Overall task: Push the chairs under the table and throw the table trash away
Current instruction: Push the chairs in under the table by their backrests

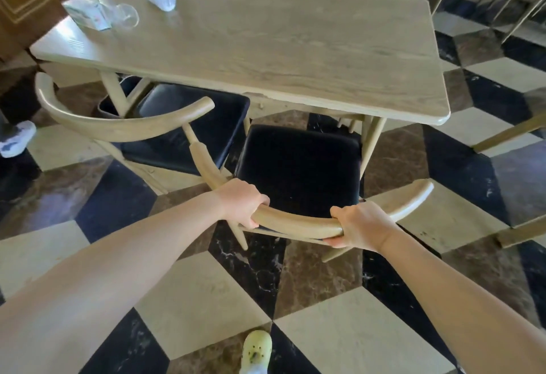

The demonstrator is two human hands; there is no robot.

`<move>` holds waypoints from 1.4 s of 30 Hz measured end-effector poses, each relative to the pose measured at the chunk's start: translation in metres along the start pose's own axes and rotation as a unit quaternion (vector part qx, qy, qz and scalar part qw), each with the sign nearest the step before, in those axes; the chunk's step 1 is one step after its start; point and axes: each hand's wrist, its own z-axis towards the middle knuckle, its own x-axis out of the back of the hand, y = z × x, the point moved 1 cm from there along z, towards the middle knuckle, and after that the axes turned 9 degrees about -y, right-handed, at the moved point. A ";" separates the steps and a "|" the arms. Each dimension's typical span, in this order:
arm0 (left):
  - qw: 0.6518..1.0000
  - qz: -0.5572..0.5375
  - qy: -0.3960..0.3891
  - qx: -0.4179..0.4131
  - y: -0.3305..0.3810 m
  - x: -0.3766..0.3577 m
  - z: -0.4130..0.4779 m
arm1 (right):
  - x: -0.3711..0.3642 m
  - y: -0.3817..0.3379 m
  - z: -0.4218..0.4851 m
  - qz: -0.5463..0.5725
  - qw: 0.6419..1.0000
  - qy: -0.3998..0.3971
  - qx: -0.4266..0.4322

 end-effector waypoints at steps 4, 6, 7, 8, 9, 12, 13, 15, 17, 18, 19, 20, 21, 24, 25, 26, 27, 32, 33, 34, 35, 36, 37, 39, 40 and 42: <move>1.000 0.005 0.014 0.001 -0.010 0.001 0.018 | -0.002 0.014 0.013 -0.010 1.000 0.003 -0.006; 1.000 0.005 0.011 -0.003 -0.016 0.007 0.021 | 0.001 0.017 0.019 -0.014 1.000 0.006 -0.009; 1.000 0.006 0.009 -0.003 -0.020 0.009 0.023 | 0.002 0.018 0.022 -0.012 1.000 0.004 -0.011; 1.000 0.009 0.008 -0.002 -0.023 0.011 0.025 | 0.002 0.020 0.026 -0.008 1.000 0.002 -0.014; 1.000 0.011 0.007 -0.001 -0.026 0.013 0.028 | 0.003 0.021 0.029 -0.002 1.000 -0.001 -0.017; 1.000 0.012 0.008 -0.005 -0.034 0.019 0.037 | 0.006 0.029 0.038 -0.005 1.000 0.005 -0.024; 1.000 0.012 0.010 -0.007 -0.036 0.022 0.040 | 0.008 0.032 0.040 -0.009 1.000 0.007 -0.026; 1.000 0.014 0.011 -0.009 -0.041 0.026 0.048 | 0.010 0.039 0.045 -0.009 0.999 0.009 -0.030; 1.000 0.019 0.012 -0.009 -0.046 0.029 0.054 | 0.013 0.043 0.050 -0.005 0.999 0.007 -0.034; 1.000 0.022 0.015 -0.009 -0.048 0.031 0.058 | 0.015 0.046 0.052 -0.003 0.999 0.006 -0.037; 1.000 0.024 0.018 -0.009 -0.051 0.033 0.062 | 0.016 0.048 0.054 -0.002 0.999 0.004 -0.039; 0.999 0.026 0.022 -0.010 -0.053 0.034 0.065 | 0.017 0.051 0.057 -0.001 0.999 0.005 -0.040; 0.999 0.028 0.027 -0.011 -0.055 0.036 0.068 | 0.018 0.054 0.059 -0.001 0.999 0.006 -0.041; 0.999 0.026 0.031 -0.017 -0.061 0.040 0.075 | 0.020 0.060 0.064 0.002 0.999 0.005 -0.039; 0.999 0.023 0.030 -0.017 -0.062 0.042 0.077 | 0.021 0.062 0.065 0.002 0.999 0.004 -0.038; 0.999 0.019 0.028 -0.019 -0.063 0.043 0.079 | 0.021 0.065 0.067 0.001 0.999 0.002 -0.037; 0.999 0.015 0.027 -0.020 -0.064 0.045 0.082 | 0.022 0.068 0.069 -0.002 0.999 0.001 -0.037; 0.999 0.005 0.022 -0.027 -0.063 0.057 0.091 | 0.022 0.086 0.075 -0.019 0.999 0.001 -0.032; 0.999 0.005 0.017 -0.028 -0.063 0.058 0.093 | 0.022 0.089 0.076 -0.022 0.999 0.001 -0.029; 1.000 0.005 0.010 -0.029 -0.063 0.060 0.094 | 0.022 0.091 0.077 -0.023 0.999 0.001 -0.026; 1.000 0.007 0.004 -0.030 -0.063 0.061 0.094 | 0.022 0.092 0.078 -0.022 0.999 0.001 -0.023; 0.999 0.010 -0.001 -0.030 -0.063 0.062 0.095 | 0.021 0.093 0.078 -0.020 1.000 0.001 -0.018; 0.999 0.013 -0.005 -0.031 -0.063 0.063 0.095 | 0.021 0.094 0.079 -0.018 1.000 0.002 -0.014; 0.999 0.014 -0.008 -0.032 -0.063 0.064 0.095 | 0.021 0.095 0.079 -0.012 1.000 0.002 -0.010; 0.999 0.013 -0.009 -0.031 -0.063 0.064 0.095 | 0.022 0.095 0.078 -0.010 1.000 0.002 -0.011; 1.000 0.006 -0.015 -0.027 -0.061 0.064 0.094 | 0.022 0.094 0.078 0.003 1.000 0.003 -0.018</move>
